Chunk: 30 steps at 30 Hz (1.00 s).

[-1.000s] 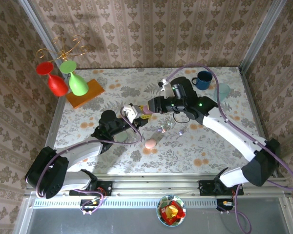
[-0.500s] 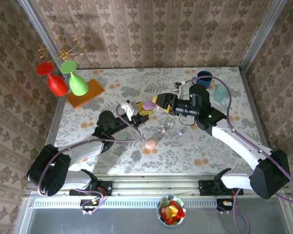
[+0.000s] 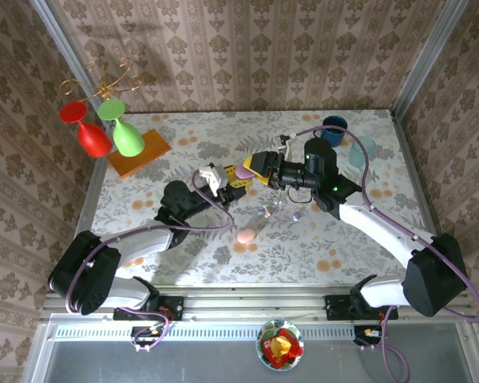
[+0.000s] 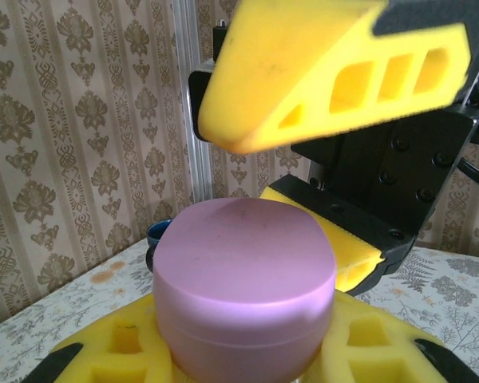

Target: Insert wireless bluetooth earbuds into charging case

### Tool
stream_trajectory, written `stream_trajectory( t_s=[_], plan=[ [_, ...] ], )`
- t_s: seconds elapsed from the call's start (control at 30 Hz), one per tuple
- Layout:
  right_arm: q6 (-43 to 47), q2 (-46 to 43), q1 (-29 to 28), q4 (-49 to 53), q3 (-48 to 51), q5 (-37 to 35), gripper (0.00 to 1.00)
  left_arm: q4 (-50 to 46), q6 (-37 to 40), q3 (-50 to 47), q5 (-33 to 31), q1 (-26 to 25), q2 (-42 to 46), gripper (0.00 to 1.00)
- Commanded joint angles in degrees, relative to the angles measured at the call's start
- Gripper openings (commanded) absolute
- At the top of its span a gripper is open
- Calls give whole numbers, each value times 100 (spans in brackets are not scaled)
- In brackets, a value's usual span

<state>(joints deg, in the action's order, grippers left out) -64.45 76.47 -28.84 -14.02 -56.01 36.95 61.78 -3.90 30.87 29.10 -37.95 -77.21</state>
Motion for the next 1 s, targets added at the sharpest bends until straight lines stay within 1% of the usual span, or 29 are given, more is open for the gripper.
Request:
stream_trajectory(
  t_s=[0.0,0.03,0.07,0.1,0.13,0.23,0.3,0.33,0.37,0.4,0.5,0.57,0.67,0.77,0.83,0.97],
  plan=[
    [-118,20,-34,-183,-47,200,53,222,-5,69,6,-25,21,21],
    [-118,12,-35,-180,-57,184,46,205,18,67,4,-26,22,21],
    [-90,-8,-28,-144,-61,152,36,180,30,59,-12,-29,23,21],
    [-64,-26,-25,-100,-76,127,30,171,34,51,-10,-31,24,21],
    [-22,-36,-31,-44,-81,96,25,162,48,57,-14,-32,22,21],
    [61,-42,-21,48,-73,54,17,113,93,29,-19,-34,47,21],
    [100,-57,-7,55,-27,-41,14,-25,239,15,-33,-18,79,23],
    [138,-94,9,74,16,-163,13,-178,376,15,-45,-7,113,27],
    [179,-153,39,113,88,-350,13,-395,508,35,-22,28,146,31],
    [230,-207,81,140,163,-528,12,-649,631,58,11,72,198,41],
    [323,-349,339,321,451,-1069,11,-1508,956,99,11,149,454,61],
    [352,-382,587,383,672,-1315,10,-1939,1094,61,25,194,640,71],
    [434,-231,1036,370,916,-1469,10,-2711,1315,38,-5,225,939,83],
    [591,135,1451,338,996,-1517,10,-3490,1605,70,60,229,1149,91],
    [694,552,1669,294,966,-1558,10,-3916,1704,103,22,214,1201,93],
    [778,1527,1937,66,694,-1516,9,-4232,1748,18,-159,117,1218,96]
  ],
)
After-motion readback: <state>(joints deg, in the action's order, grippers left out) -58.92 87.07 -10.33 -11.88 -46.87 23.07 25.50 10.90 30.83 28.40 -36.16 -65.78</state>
